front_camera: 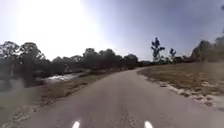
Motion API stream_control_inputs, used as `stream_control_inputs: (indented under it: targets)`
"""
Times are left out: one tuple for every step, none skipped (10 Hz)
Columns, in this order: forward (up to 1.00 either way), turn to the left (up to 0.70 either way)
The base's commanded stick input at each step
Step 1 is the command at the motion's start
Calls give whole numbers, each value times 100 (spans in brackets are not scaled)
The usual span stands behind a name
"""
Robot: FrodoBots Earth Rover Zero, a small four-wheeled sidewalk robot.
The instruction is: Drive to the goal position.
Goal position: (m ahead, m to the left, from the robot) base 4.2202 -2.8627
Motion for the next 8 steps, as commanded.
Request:
stream_control_inputs:
  targets:
    - [100,0]
    - [100,0]
    - [100,0]
    - [100,0]
    - [100,0]
    - [100,0]
    - [100,0]
    - [100,0]
